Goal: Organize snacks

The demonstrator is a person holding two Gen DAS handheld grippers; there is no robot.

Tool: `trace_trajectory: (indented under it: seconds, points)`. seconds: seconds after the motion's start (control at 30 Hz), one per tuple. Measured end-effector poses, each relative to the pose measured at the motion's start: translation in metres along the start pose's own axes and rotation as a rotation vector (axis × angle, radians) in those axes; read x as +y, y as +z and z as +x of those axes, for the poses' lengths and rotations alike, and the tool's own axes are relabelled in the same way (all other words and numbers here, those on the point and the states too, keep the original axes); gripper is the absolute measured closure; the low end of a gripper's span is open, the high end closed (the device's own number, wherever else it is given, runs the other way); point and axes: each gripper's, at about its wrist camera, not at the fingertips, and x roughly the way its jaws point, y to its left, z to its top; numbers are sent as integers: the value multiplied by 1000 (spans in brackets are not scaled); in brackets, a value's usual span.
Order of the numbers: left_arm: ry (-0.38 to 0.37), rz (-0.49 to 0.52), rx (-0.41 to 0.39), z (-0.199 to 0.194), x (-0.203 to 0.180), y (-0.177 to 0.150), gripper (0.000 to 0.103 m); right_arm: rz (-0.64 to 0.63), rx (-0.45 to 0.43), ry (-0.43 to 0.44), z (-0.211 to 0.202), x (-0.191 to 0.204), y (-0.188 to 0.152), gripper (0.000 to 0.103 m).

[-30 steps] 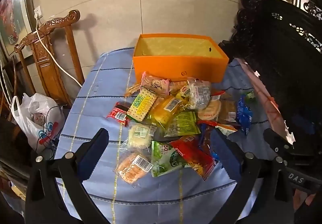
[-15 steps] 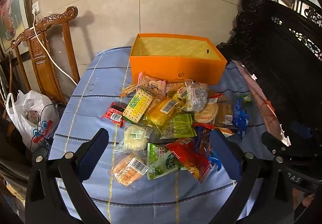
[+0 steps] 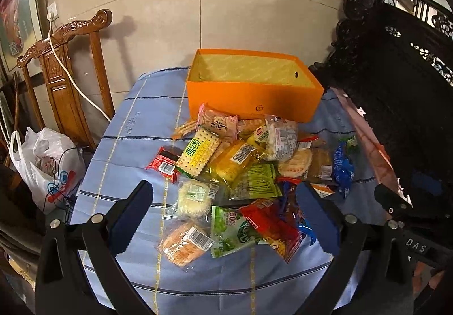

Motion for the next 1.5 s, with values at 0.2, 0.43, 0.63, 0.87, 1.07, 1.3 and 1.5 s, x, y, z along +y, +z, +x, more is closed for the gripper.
trace_trajectory:
  seconds: [0.2, 0.43, 0.63, 0.87, 1.07, 1.3, 1.5]
  points:
    - [9, -10, 5, 3, 2, 1, 4, -3, 14, 4, 3, 3, 0, 4]
    - [-10, -2, 26, 7, 1, 2, 4, 35, 36, 62, 5, 2, 3, 4]
    - [-6, -1, 30, 11, 0, -1, 4, 66, 44, 88, 11, -1, 4, 4]
    - [-17, 26, 35, 13, -7, -2, 4, 77, 52, 81, 14, -6, 1, 4]
    - [-34, 37, 36, 14, -9, -2, 4, 66, 26, 105, 8, -3, 6, 4]
    - [-19, 53, 26, 14, -10, -1, 4, 56, 32, 107, 10, 1, 7, 4]
    - [-18, 57, 39, 17, -9, -1, 4, 56, 32, 109, 10, 1, 7, 4]
